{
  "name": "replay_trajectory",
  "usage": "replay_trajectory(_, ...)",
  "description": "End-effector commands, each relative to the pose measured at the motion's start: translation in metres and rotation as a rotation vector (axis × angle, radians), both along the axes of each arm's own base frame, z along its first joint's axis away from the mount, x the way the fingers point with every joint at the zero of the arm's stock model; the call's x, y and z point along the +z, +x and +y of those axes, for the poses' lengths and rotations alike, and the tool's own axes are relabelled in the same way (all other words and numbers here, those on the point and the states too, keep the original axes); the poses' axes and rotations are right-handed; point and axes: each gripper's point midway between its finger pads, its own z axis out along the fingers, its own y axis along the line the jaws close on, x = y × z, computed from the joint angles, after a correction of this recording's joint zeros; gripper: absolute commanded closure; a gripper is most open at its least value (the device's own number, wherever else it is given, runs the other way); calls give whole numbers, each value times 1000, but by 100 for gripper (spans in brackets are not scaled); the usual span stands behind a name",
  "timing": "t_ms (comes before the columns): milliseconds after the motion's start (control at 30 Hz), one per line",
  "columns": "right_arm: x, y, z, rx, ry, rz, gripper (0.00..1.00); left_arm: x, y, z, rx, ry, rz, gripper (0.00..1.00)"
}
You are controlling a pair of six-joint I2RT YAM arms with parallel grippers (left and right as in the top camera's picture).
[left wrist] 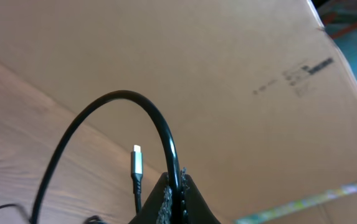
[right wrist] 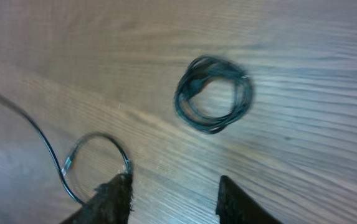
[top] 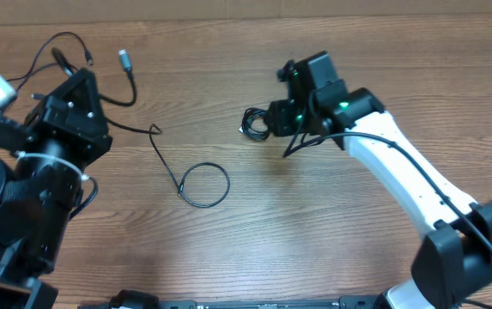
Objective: Untangle cables
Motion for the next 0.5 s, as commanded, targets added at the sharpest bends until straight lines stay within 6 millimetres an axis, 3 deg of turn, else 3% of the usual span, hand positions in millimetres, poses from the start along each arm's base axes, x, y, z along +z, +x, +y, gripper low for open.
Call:
replay_trajectory(0, -18, -19, 40, 169, -5, -6, 34, 4, -18, 20, 82, 50, -1, 96)
replay_trajectory(100, -33, -27, 65, 244, -43, -37, 23, -9, -20, 21, 85, 68, 53, 96)
replay_trajectory(233, -56, -29, 81, 271, -94, -57, 16, -24, -23, 20, 75, 84, 112, 96)
replay_trajectory(467, -127, -37, 89, 338, -155, 42, 35, -45, -30, 22, 70, 110, 200, 96)
